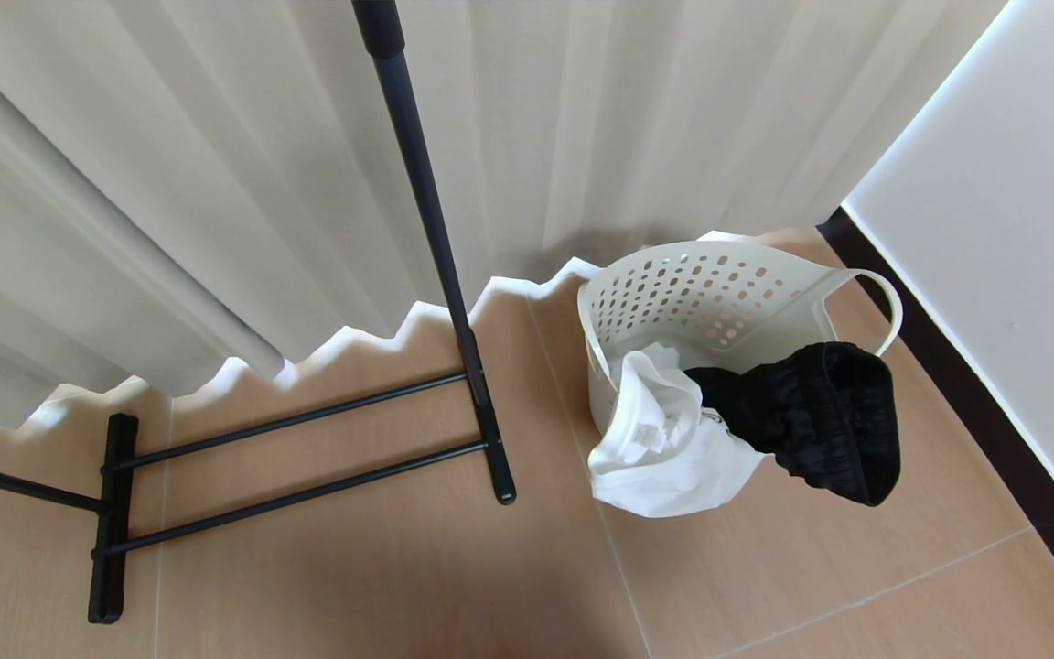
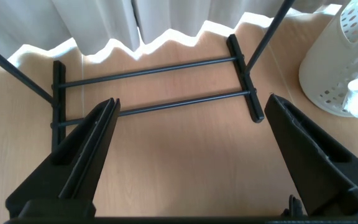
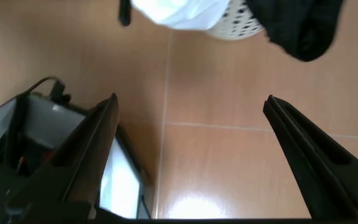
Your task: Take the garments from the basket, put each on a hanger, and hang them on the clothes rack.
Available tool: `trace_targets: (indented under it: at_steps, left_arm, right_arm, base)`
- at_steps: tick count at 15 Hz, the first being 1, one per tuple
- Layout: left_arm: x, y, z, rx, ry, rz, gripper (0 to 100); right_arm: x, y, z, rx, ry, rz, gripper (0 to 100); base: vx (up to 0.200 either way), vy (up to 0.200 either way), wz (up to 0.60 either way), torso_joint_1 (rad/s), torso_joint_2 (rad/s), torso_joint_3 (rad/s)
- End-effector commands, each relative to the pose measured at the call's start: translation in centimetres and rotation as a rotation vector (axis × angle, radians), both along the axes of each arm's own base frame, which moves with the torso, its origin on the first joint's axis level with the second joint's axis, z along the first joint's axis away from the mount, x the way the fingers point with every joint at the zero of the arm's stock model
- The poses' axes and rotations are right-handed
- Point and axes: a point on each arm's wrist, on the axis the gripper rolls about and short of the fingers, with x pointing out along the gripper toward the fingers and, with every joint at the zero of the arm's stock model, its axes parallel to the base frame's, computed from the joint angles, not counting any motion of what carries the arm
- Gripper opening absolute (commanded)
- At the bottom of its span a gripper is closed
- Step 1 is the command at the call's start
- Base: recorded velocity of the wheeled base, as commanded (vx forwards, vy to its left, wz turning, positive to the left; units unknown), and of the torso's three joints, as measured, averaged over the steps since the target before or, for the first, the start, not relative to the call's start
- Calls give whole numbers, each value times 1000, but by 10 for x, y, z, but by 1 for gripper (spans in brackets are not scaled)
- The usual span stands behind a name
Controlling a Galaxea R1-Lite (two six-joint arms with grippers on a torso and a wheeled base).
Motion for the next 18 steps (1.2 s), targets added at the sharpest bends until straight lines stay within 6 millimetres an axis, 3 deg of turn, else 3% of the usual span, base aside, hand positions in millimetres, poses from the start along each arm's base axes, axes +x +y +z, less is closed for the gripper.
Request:
trace_targets:
  at_steps: [1,3,5,6,7,8,9,10,12,14,18]
  left_arm:
    - [0,0,0,0,0,1,100]
    - [0,0,0,1,0,1,100]
    - [0,0,0,0,0,1,100]
    - [0,0,0,0,0,1,100]
    - [0,0,0,0,0,1,100]
    - [0,0,0,0,0,1,100]
    - [0,0,0,0,0,1,100]
    - [0,0,0,0,0,1,100]
    - [0,0,0,0,0,1,100]
    - [0,0,0,0,0,1,100]
    - [0,0,0,0,0,1,100]
  right_arm:
    - [37,16,23,-68,229,215,100]
    - [82,42,51,-121,323,286,100]
    - [123,70,69,-195,321,330,100]
    - [152,87,76,-248,311,309,100]
    - [152,87,76,-248,311,309,100]
    - [206,120,83,-387,273,239,100]
    - [221,129,83,-429,263,225,100]
    - [252,146,78,-514,249,194,100]
    - [295,168,75,-564,217,128,100]
    - [325,173,71,-581,204,59,100]
    - [349,168,74,-560,181,4,100]
  base:
    - [0,0,0,0,0,0]
    - [0,0,0,0,0,0]
    - [0,0,0,0,0,0]
    - [0,0,0,0,0,0]
    - [0,0,0,0,0,0]
    - [0,0,0,0,0,0]
    - [0,0,0,0,0,0]
    - [0,0,0,0,0,0]
    - [0,0,0,0,0,0]
    - [0,0,0,0,0,0]
    - [0,0,0,0,0,0]
